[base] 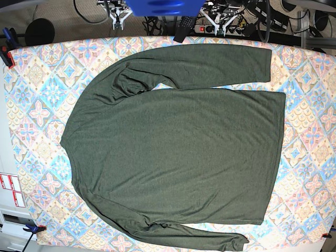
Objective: Fold the T-shirt properly
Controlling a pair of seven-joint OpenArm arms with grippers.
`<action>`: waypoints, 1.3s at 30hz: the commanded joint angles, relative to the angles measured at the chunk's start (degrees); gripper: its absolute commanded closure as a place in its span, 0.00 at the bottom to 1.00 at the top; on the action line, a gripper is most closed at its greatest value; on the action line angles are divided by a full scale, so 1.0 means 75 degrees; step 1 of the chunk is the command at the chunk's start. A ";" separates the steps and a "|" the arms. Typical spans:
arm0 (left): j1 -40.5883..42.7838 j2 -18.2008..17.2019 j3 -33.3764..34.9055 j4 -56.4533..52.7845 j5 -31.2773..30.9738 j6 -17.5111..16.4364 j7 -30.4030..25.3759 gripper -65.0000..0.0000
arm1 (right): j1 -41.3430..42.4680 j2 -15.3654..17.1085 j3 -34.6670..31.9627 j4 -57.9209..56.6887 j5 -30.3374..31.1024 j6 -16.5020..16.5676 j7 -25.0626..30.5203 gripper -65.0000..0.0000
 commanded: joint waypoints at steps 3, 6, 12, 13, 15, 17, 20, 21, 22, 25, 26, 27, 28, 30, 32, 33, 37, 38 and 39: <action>0.0033 -0.0011 -0.0007 0.0022 -0.0010 0.0028 -0.0028 1.00 | -0.0004 0.0030 -0.0013 0.0004 -0.0031 -0.0016 0.0036 1.00; 0.0033 -0.0011 -0.0007 0.0022 -0.0022 0.0028 -0.0028 1.00 | -0.0004 0.0030 -0.0013 0.0004 -0.0031 -0.0016 0.0048 1.00; 0.0033 -0.0011 -0.0007 0.0022 -0.0034 0.0028 -0.0028 1.00 | -0.0004 0.0030 -0.0013 0.0004 -0.0031 -0.0016 0.0060 1.00; 0.0033 -0.0011 -0.0007 0.0022 -0.0034 0.0028 -0.0028 1.00 | -0.0004 0.0030 -0.0013 0.0004 -0.0031 -0.0016 0.0060 1.00; 0.0044 -0.0011 -0.0007 0.0022 -0.0034 0.0028 -0.0028 1.00 | -0.0004 0.0030 -0.0013 0.0004 -0.0031 -0.0016 0.0071 1.00; 0.0091 -0.0011 -0.0007 0.0022 -0.0034 0.0028 -0.0028 1.00 | -0.0004 0.0030 -0.0013 0.0004 -0.0031 -0.0016 0.0083 1.00; 0.0138 -0.0011 -0.0019 0.0033 -0.0022 0.0028 -0.0039 1.00 | -0.0004 0.0030 -0.0013 0.0004 -0.0031 -0.0016 0.0083 1.00; 0.0138 -0.0011 -0.0019 0.0033 -0.0010 0.0028 -0.0039 1.00 | -0.0004 0.0030 -0.0013 0.0004 -0.0031 -0.0016 0.0083 1.00; 0.0150 -0.0011 -0.0019 0.0033 0.0013 0.0028 -0.0039 1.00 | -0.0004 0.0030 -0.0013 0.0004 -0.0031 -0.0016 0.0083 1.00; 0.0150 -0.0022 -0.0019 0.0033 0.0001 0.0028 -0.0039 1.00 | -0.0004 0.0030 -0.0013 0.0004 -0.0031 -0.0016 0.0083 1.00; 0.0173 -0.0022 -0.0019 0.0033 0.0001 0.0028 -0.0039 1.00 | -0.0016 0.0030 -0.0013 0.0004 -0.0031 -0.0016 0.0083 1.00; 0.0244 -0.0046 -0.0019 0.0033 0.0013 0.0028 -0.0039 1.00 | -0.0098 0.0030 -0.0013 0.0004 -0.0031 -0.0016 0.0083 1.00; 0.0290 -0.0140 -0.0019 0.0045 0.0013 0.0028 -0.0039 1.00 | -0.0192 0.0030 -0.0013 0.0016 -0.0031 -0.0016 0.0095 1.00; 0.0361 -0.0210 -0.0007 0.0186 0.0025 0.0028 -0.0039 1.00 | -0.0379 0.0030 -0.0013 0.0227 -0.0031 -0.0016 0.0130 1.00; 0.0666 -0.0245 -0.0007 0.0537 0.0037 0.0028 -0.0039 1.00 | -0.0684 0.0042 -0.0013 0.0590 -0.0031 -0.0016 0.0153 1.00; 0.0818 -0.0257 -0.0007 0.0807 0.0037 0.0028 -0.0039 1.00 | -0.0836 0.0042 -0.0013 0.0801 -0.0031 -0.0016 0.0142 1.00; 0.1568 -0.0480 -0.0007 0.1839 0.0037 0.0028 -0.0028 1.00 | -0.1258 0.0265 -0.0013 0.1457 -0.0031 -0.0016 0.0130 1.00; 0.1720 -0.0491 -0.0007 0.2038 0.0037 0.0028 -0.0028 1.00 | -0.1352 0.0300 0.0022 0.1598 -0.0031 -0.0016 0.0130 1.00; 0.1885 -0.0573 -0.0007 0.2261 0.0037 0.0028 -0.0028 1.00 | -0.1458 0.0312 0.0033 0.1727 -0.0031 -0.0016 0.0130 1.00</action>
